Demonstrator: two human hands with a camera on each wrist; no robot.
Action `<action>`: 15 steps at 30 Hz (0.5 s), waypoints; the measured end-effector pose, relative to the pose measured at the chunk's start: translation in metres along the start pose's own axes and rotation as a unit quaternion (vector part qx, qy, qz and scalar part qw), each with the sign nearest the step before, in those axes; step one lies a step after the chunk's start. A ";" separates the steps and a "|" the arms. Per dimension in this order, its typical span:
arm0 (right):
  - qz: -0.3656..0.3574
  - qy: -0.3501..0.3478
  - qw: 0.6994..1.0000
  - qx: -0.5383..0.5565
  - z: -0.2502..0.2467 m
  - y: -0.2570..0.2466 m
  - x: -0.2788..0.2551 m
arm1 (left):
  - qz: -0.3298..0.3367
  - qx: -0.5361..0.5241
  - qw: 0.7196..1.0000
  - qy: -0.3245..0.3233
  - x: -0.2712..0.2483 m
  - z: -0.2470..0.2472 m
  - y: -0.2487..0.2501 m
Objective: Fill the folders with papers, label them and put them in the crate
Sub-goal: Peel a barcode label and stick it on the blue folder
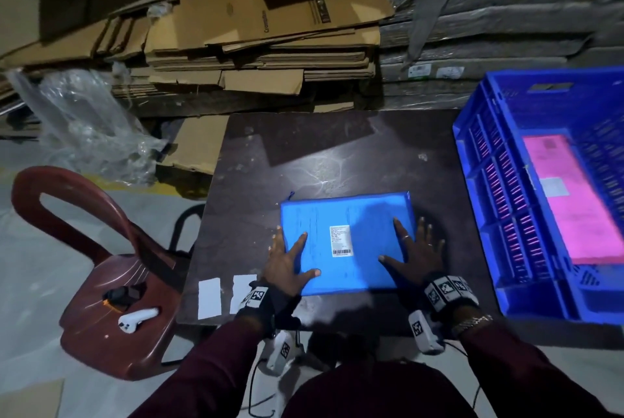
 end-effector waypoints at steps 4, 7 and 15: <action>0.007 0.015 1.000 0.017 -0.005 -0.013 -0.007 | 0.077 0.000 0.996 -0.042 0.010 -0.003 0.006; 0.007 0.071 0.997 0.024 -0.004 -0.014 -0.004 | 0.048 -0.072 0.996 -0.033 0.014 -0.011 0.011; 0.059 0.124 0.945 0.296 -0.018 0.002 0.010 | -0.041 -0.331 0.943 -0.010 0.025 -0.044 -0.007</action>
Point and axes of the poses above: each hand's wrist, its own x-axis towards the middle knuckle, its own z-axis out of the palm, y = z × x, the point moved 2 cm from there along x, towards the middle knuckle, and after that the axes turned 6 degrees about y, right-handed, at the moved point
